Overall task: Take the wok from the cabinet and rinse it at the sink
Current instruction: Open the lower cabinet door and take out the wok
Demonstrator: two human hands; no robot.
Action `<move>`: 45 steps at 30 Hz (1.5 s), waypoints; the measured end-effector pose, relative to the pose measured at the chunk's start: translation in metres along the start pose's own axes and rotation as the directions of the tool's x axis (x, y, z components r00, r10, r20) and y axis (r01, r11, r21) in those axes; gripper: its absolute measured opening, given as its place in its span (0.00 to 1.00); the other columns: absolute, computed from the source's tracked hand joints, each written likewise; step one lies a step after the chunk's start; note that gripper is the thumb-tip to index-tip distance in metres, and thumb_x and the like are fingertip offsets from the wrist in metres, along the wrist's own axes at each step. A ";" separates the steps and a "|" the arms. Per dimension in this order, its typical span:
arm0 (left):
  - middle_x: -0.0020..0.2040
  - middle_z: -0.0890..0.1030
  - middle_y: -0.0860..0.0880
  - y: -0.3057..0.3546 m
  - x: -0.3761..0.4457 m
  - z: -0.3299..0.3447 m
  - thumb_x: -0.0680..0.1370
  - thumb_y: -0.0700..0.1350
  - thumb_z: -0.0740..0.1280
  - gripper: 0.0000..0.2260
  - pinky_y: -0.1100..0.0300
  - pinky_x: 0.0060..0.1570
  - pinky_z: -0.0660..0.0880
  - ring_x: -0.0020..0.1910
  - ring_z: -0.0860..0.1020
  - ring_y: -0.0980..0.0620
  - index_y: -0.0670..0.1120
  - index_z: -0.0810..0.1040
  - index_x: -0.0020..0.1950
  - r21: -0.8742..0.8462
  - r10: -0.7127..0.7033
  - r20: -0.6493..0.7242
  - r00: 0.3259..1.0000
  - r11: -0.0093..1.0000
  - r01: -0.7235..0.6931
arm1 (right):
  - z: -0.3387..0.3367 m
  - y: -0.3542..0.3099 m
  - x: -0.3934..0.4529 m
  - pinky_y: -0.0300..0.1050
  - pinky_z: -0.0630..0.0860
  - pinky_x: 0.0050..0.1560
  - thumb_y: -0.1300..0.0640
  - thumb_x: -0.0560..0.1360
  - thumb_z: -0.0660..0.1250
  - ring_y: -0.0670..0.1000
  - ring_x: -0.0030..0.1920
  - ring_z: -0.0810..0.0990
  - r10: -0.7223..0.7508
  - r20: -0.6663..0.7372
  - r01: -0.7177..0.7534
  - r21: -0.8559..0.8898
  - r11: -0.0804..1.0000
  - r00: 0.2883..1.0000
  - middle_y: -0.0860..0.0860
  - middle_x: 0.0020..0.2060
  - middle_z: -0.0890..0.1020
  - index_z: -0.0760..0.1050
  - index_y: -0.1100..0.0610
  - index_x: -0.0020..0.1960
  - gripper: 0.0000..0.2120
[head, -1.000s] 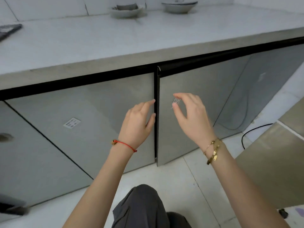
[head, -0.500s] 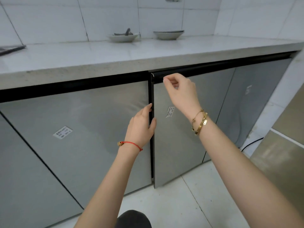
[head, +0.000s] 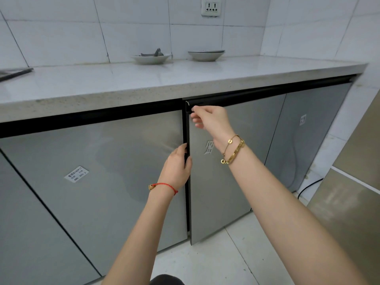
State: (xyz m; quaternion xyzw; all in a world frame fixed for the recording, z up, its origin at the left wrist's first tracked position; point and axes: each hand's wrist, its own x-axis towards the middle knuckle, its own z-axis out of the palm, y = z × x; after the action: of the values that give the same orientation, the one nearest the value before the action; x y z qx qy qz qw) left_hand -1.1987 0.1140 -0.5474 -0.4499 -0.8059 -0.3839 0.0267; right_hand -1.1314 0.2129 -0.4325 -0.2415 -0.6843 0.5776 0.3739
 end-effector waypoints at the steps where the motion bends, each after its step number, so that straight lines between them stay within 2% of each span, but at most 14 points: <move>1: 0.66 0.76 0.43 0.000 0.000 0.000 0.81 0.43 0.60 0.20 0.52 0.65 0.71 0.66 0.74 0.45 0.41 0.66 0.72 -0.003 -0.001 -0.003 1.000 1.000 0.001 | -0.001 -0.001 -0.001 0.47 0.80 0.51 0.59 0.77 0.66 0.49 0.41 0.79 0.005 0.004 -0.005 0.025 1.000 1.000 0.52 0.38 0.83 0.79 0.55 0.38 0.10; 4: 0.63 0.78 0.44 0.003 -0.003 0.000 0.81 0.42 0.60 0.17 0.53 0.61 0.73 0.62 0.76 0.44 0.41 0.68 0.70 0.006 -0.001 -0.023 1.000 1.000 0.001 | -0.002 -0.004 -0.003 0.46 0.80 0.50 0.60 0.77 0.67 0.49 0.40 0.79 -0.002 -0.005 0.003 0.046 0.999 1.000 0.52 0.36 0.82 0.79 0.56 0.37 0.10; 11: 0.62 0.75 0.43 0.016 -0.016 0.012 0.81 0.41 0.61 0.14 0.47 0.57 0.74 0.59 0.75 0.43 0.40 0.67 0.65 0.062 0.057 -0.042 0.998 0.997 -0.054 | -0.016 -0.006 -0.018 0.48 0.80 0.51 0.55 0.75 0.69 0.48 0.38 0.79 -0.015 -0.051 0.017 0.024 1.000 0.999 0.50 0.32 0.80 0.78 0.56 0.34 0.12; 16: 0.49 0.73 0.46 0.030 -0.029 0.018 0.79 0.36 0.61 0.05 0.50 0.43 0.73 0.45 0.73 0.42 0.43 0.67 0.52 0.094 0.131 -0.060 0.990 0.988 -0.125 | -0.033 -0.011 -0.039 0.50 0.80 0.53 0.52 0.74 0.71 0.48 0.36 0.77 -0.007 -0.062 0.010 0.045 0.999 0.998 0.54 0.33 0.78 0.79 0.63 0.39 0.14; 18: 0.43 0.69 0.48 0.038 -0.035 0.020 0.78 0.35 0.61 0.10 0.54 0.38 0.66 0.40 0.69 0.45 0.46 0.62 0.46 0.112 0.178 -0.065 0.982 0.979 -0.170 | -0.043 -0.012 -0.049 0.50 0.80 0.54 0.50 0.73 0.72 0.47 0.36 0.77 -0.014 -0.070 0.016 0.029 0.999 0.997 0.55 0.33 0.78 0.80 0.64 0.43 0.16; 20: 0.42 0.68 0.49 0.046 -0.040 0.022 0.78 0.34 0.62 0.13 0.55 0.37 0.64 0.38 0.66 0.47 0.47 0.59 0.45 0.121 0.220 -0.062 0.974 0.970 -0.211 | -0.052 -0.014 -0.057 0.49 0.80 0.53 0.48 0.72 0.73 0.47 0.36 0.77 -0.026 -0.090 0.026 -0.004 1.000 0.996 0.53 0.31 0.77 0.80 0.63 0.41 0.16; 25: 0.41 0.72 0.47 0.062 -0.055 0.025 0.77 0.34 0.63 0.13 0.46 0.39 0.72 0.39 0.70 0.44 0.47 0.61 0.44 0.111 0.298 -0.026 0.954 0.950 -0.293 | -0.076 -0.017 -0.078 0.47 0.79 0.48 0.46 0.73 0.70 0.46 0.35 0.76 -0.098 -0.131 0.076 -0.159 0.984 0.986 0.48 0.27 0.77 0.75 0.56 0.32 0.17; 26: 0.42 0.72 0.47 0.064 -0.057 0.026 0.77 0.34 0.63 0.11 0.45 0.40 0.73 0.40 0.71 0.44 0.46 0.62 0.44 0.110 0.315 -0.016 0.949 0.944 -0.311 | -0.081 -0.018 -0.081 0.45 0.78 0.45 0.45 0.73 0.69 0.46 0.34 0.76 -0.130 -0.146 0.097 -0.216 0.972 0.981 0.49 0.28 0.77 0.75 0.57 0.32 0.18; 29: 0.42 0.74 0.46 0.072 -0.064 0.030 0.77 0.35 0.64 0.07 0.45 0.41 0.73 0.41 0.72 0.44 0.43 0.66 0.45 0.095 0.355 0.001 0.935 0.931 -0.353 | -0.094 -0.020 -0.092 0.29 0.70 0.35 0.44 0.74 0.67 0.44 0.33 0.74 -0.233 -0.168 0.145 -0.419 0.896 0.958 0.47 0.30 0.77 0.77 0.59 0.37 0.18; 30: 0.42 0.74 0.46 0.076 -0.066 0.032 0.77 0.35 0.64 0.07 0.46 0.41 0.73 0.41 0.72 0.44 0.43 0.67 0.45 0.085 0.368 0.003 0.930 0.926 -0.367 | -0.099 -0.020 -0.096 0.27 0.69 0.34 0.44 0.75 0.66 0.43 0.33 0.73 -0.267 -0.165 0.161 -0.472 0.866 0.950 0.47 0.30 0.76 0.77 0.58 0.38 0.18; 33: 0.42 0.74 0.48 0.087 -0.075 0.035 0.77 0.36 0.65 0.07 0.53 0.40 0.72 0.40 0.71 0.46 0.43 0.67 0.45 0.068 0.404 0.010 0.915 0.912 -0.404 | -0.114 -0.020 -0.107 0.30 0.67 0.32 0.42 0.76 0.64 0.43 0.32 0.74 -0.371 -0.155 0.207 -0.608 0.766 0.916 0.49 0.31 0.78 0.74 0.56 0.37 0.18; 36: 0.41 0.73 0.50 0.099 -0.080 0.040 0.77 0.37 0.66 0.08 0.58 0.40 0.66 0.40 0.71 0.49 0.45 0.67 0.45 0.020 0.447 0.023 0.894 0.894 -0.447 | -0.128 -0.020 -0.116 0.37 0.70 0.34 0.40 0.76 0.63 0.46 0.34 0.75 -0.446 -0.162 0.210 -0.710 0.672 0.880 0.50 0.32 0.78 0.72 0.55 0.36 0.19; 41: 0.42 0.76 0.50 0.117 -0.086 0.051 0.77 0.39 0.66 0.06 0.52 0.42 0.72 0.42 0.73 0.47 0.45 0.69 0.47 -0.006 0.506 0.056 0.861 0.862 -0.507 | -0.150 -0.016 -0.129 0.43 0.75 0.38 0.37 0.76 0.61 0.49 0.39 0.76 -0.502 -0.170 0.156 -0.825 0.543 0.848 0.50 0.37 0.77 0.73 0.56 0.41 0.21; 45: 0.45 0.77 0.51 0.125 -0.087 0.060 0.76 0.39 0.67 0.07 0.51 0.44 0.74 0.45 0.74 0.47 0.46 0.69 0.48 0.002 0.532 0.066 0.844 0.846 -0.533 | -0.166 -0.016 -0.139 0.40 0.75 0.41 0.37 0.75 0.64 0.46 0.44 0.77 -0.537 -0.203 0.158 -0.819 0.551 0.819 0.47 0.44 0.78 0.72 0.53 0.51 0.19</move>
State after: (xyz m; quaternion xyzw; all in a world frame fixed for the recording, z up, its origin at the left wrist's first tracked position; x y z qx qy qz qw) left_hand -1.0358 0.1288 -0.5495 -0.6672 -0.6539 -0.3389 0.1112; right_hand -0.9147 0.2051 -0.4406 -0.3541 -0.7967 0.0701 0.4848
